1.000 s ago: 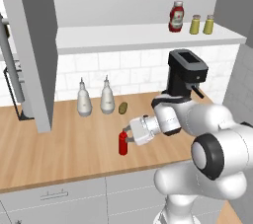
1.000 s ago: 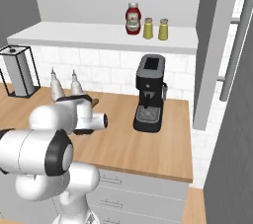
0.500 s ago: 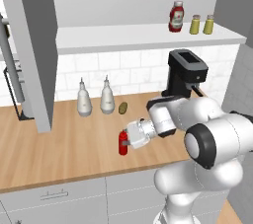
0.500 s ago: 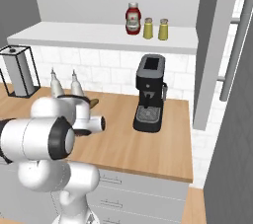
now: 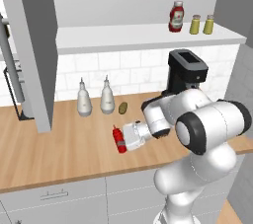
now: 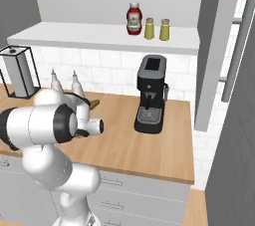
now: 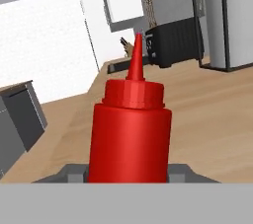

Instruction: Put the shaker and condiment bottle from the counter next to their counterparts in the cabinet.

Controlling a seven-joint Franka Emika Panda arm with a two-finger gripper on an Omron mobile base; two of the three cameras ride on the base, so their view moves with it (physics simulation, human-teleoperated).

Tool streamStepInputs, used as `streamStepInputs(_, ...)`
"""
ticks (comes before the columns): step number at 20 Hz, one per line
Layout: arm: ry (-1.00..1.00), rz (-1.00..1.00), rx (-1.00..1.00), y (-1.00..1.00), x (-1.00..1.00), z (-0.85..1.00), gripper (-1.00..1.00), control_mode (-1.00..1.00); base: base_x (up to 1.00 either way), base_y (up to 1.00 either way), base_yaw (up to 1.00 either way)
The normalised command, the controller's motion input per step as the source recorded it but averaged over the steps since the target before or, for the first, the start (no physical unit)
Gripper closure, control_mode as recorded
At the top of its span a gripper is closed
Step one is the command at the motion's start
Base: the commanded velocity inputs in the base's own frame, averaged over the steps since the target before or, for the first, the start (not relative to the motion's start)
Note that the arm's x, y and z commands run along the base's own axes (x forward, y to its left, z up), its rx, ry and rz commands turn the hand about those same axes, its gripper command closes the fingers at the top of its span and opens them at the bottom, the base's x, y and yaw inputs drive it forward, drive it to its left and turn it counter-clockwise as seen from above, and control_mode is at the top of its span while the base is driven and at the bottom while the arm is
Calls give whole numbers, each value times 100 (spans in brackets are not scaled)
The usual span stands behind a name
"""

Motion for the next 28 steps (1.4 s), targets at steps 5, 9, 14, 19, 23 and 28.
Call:
streamStepInputs(5,-9,-7,7,-1,-1,76,100,-100,0,0,0)
streamStepInputs(9,-10,-11,3,-3,-3,90,100,-100,0,0,0)
streamStepInputs(14,-8,-22,3,-13,0,81,100,-100,0,0,0)
streamStepInputs(19,-8,-30,3,-19,0,85,100,-100,0,0,0)
streamStepInputs(23,-10,-27,4,-15,-1,81,100,-100,0,0,0)
streamStepInputs(28,-11,-23,2,-15,-8,75,100,-100,0,0,0)
